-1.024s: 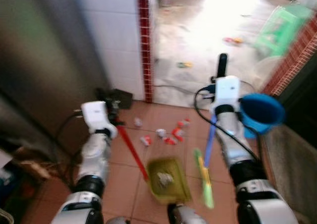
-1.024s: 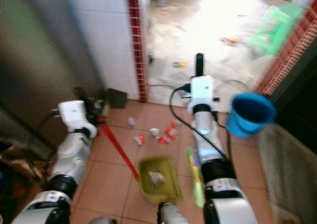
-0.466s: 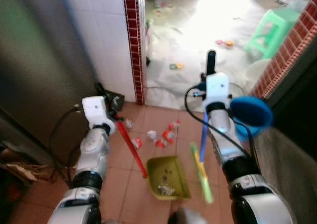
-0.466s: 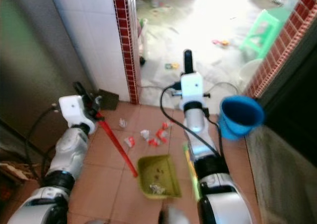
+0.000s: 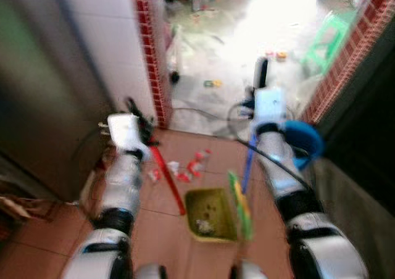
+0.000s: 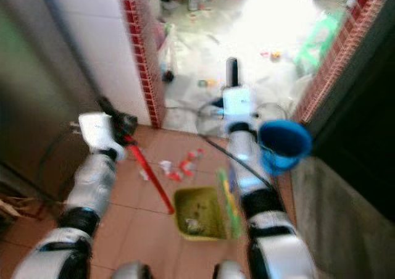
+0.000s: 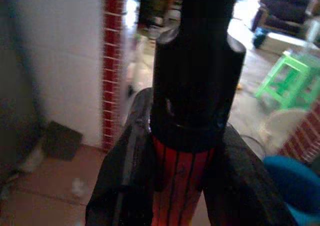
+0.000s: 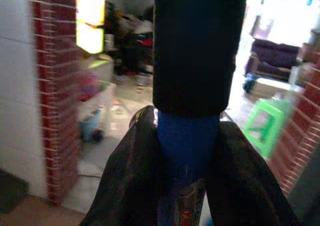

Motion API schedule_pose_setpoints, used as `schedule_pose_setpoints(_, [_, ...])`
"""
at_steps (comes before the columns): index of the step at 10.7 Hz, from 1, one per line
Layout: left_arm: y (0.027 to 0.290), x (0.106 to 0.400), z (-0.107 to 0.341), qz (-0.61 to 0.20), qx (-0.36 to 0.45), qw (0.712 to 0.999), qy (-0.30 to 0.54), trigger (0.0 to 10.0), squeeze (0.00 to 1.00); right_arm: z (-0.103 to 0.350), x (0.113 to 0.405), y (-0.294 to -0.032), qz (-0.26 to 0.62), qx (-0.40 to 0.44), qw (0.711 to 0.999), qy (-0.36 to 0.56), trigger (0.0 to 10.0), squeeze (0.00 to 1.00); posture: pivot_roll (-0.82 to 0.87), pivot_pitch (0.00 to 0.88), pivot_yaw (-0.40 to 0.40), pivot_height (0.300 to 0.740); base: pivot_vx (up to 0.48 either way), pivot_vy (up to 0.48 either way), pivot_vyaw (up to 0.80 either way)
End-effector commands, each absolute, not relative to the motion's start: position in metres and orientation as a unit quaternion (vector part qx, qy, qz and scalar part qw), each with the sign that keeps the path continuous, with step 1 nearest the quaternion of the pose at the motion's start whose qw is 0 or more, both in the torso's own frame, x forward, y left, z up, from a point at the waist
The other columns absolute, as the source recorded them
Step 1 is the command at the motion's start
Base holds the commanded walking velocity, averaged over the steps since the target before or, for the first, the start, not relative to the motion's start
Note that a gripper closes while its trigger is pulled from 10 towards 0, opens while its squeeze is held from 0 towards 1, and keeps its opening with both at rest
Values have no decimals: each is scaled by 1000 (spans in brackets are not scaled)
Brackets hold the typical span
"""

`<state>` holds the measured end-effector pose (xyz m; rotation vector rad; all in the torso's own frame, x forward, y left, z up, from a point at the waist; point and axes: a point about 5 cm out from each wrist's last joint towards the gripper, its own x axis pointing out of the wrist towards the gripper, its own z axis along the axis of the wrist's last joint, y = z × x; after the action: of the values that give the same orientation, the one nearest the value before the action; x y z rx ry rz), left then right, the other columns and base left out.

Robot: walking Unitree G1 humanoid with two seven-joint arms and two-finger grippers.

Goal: Sweep floor

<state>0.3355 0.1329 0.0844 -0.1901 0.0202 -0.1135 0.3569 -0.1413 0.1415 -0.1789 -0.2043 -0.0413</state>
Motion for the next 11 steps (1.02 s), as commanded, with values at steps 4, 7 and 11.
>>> schedule_pose_setpoints(4, [144,341,96,-24,-107,994,-11,10000,0,150,359,-135,-9,-96,988,-119,10000,0,-82,0,27,740,0,0,0])
schedule_pose_setpoints(7, [143,341,94,-25,-115,993,-1,10000,0,151,360,-136,-10,-95,988,-119,10000,0,-83,0,27,740,0,320,0])
schedule_pose_setpoints(11, [145,341,93,-23,-122,992,3,10000,0,149,359,-135,-11,-92,989,-115,10000,0,-85,0,26,740,0,480,-800])
